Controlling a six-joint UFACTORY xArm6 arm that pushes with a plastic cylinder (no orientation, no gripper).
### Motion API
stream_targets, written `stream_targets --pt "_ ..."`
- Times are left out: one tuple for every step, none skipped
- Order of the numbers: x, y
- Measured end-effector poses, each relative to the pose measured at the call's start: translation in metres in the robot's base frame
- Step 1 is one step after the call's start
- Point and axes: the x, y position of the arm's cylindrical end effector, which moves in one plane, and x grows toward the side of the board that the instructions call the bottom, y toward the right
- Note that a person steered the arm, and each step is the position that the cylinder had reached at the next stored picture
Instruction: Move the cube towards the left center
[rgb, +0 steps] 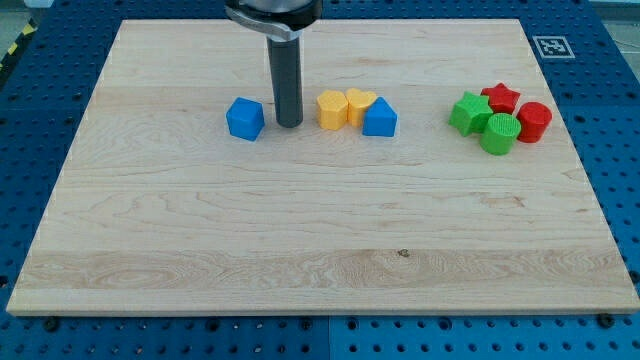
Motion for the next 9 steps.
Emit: stream_targets --pt "0.001 -0.029" --pt "0.022 -0.049" --pt "0.023 -0.05" --pt "0.001 -0.045" --pt "-0.002 -0.066" --pt "0.01 -0.097" --pt "0.009 -0.1" --pt "0.0 -0.101" --pt "0.003 -0.114"
